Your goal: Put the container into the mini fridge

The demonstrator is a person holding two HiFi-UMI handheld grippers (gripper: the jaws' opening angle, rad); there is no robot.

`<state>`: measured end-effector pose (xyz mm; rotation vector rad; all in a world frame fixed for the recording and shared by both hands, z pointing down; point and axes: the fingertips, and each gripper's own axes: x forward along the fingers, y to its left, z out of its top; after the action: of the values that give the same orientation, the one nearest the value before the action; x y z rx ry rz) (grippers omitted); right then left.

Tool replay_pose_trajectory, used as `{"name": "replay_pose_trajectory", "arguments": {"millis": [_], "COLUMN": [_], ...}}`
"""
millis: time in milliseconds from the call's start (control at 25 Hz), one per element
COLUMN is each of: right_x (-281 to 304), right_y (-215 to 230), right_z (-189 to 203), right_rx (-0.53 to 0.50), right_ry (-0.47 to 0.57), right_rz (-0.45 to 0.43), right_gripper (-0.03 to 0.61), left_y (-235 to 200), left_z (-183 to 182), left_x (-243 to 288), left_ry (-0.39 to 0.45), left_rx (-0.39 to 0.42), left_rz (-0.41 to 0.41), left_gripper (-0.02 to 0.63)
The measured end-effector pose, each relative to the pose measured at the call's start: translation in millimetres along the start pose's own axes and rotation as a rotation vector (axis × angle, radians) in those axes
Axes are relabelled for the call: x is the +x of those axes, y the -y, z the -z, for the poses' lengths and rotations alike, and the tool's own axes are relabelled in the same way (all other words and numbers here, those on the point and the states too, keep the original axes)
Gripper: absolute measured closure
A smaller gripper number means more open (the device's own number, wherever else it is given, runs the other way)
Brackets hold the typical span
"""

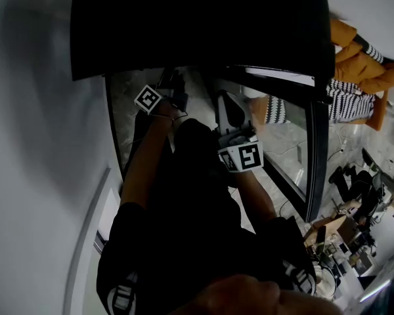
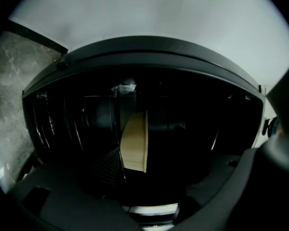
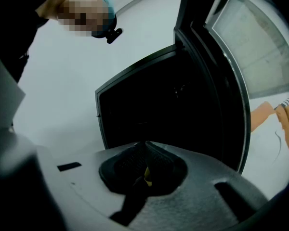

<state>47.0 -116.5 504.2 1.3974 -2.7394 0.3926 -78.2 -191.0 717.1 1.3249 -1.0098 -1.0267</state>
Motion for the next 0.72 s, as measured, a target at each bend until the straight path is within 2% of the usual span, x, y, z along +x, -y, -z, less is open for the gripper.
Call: {"name": "replay_pose_trajectory", "arguments": {"millis": [120,240,320,440,600,720], "right_x": [-9.7,-19.6,-25.9,-39.0,-54.1,-62.6], "right_y": [-1.9,-5.0,-10.5,-18.9,-20.1,-17.7], "right_z": [-9.3,-18.7,-30.6,-46.3,-50.5,-53.2], "right_rx": [0.004,0.016,0.022,0.042,0.041,0.043], "right_ry": [-0.007,-0.016,-0.011,-0.013,-0.011,-0.016], "right_rz": [-0.004,-0.01,-0.016,-0.024,-0.046,-0.059], "right_gripper": [0.578,0.578,0.578,0.578,0.578,0.578], "left_y": [7.0,23.0,42.2,67.6,79.6,98.4], "left_z": [4.3,10.9,16.7,31.0,50.7,58.2], "left_x": [-9.7,-24.4,-38.7,-63.1,-82.2,-89.8], "left_ry": [-0.001,-0.014,-0.03,-0.044,-0.066,-0.062], "left_rx": [0.015,0.076,0.12,0.14,0.235,0.315], "left_rz": [-0.019,-0.032,-0.037,-0.059,-0.055,-0.067], "left_gripper": [0.308,0.326,0.395,0.49,0.566,0.594]}}
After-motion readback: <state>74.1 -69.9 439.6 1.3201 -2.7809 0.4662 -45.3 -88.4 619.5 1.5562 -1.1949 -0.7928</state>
